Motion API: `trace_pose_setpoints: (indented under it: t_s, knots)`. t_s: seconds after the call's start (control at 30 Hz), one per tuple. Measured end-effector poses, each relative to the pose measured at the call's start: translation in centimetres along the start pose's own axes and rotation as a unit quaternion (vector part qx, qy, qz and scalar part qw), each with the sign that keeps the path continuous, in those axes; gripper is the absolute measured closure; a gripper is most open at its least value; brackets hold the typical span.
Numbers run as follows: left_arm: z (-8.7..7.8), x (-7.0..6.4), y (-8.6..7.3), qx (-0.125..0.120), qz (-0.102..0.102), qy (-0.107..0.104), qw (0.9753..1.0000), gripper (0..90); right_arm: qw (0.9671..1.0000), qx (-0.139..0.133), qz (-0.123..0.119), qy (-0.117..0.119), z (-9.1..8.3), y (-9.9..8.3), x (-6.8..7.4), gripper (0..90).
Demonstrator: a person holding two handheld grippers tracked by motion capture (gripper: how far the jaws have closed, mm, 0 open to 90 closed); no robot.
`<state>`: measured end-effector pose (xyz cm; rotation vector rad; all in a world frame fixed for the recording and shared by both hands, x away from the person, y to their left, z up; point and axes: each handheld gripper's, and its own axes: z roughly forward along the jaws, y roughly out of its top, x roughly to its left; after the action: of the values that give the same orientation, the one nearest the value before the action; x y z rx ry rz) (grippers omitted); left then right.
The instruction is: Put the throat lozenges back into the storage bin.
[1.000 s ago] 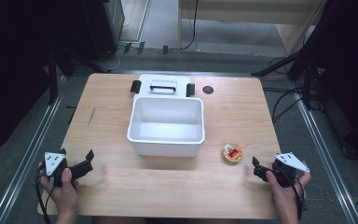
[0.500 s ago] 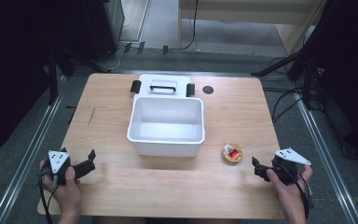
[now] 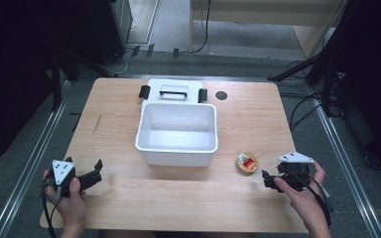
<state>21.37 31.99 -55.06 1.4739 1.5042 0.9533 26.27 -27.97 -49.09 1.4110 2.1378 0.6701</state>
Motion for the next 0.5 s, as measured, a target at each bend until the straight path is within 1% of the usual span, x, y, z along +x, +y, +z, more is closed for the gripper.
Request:
trace_pose_setpoints:
  t_s: [0.13, 0.23, 0.43, 0.5]
  knots:
    - [0.0, 0.0, 0.0, 0.002, 0.002, 0.001, 1.0, 0.0, 0.9995, 0.026, -0.017, -0.004, 0.2, 0.7, 0.3, 13.2]
    - [0.0, 0.0, 0.0, 0.002, 0.001, 0.001, 1.0, 0.0, 0.9987, 0.043, -0.028, -0.001, 0.3, 1.1, 0.4, 13.2]
    - [0.1, 0.0, 0.0, 0.002, 0.001, 0.002, 1.0, 0.0, 0.997, 0.067, -0.038, 0.013, 0.5, 1.7, 0.5, 13.4]
    - [0.1, 0.0, 0.0, 0.004, 0.0, 0.002, 1.0, 0.0, 0.996, 0.076, -0.041, 0.021, 0.6, 1.9, 0.5, 13.4]
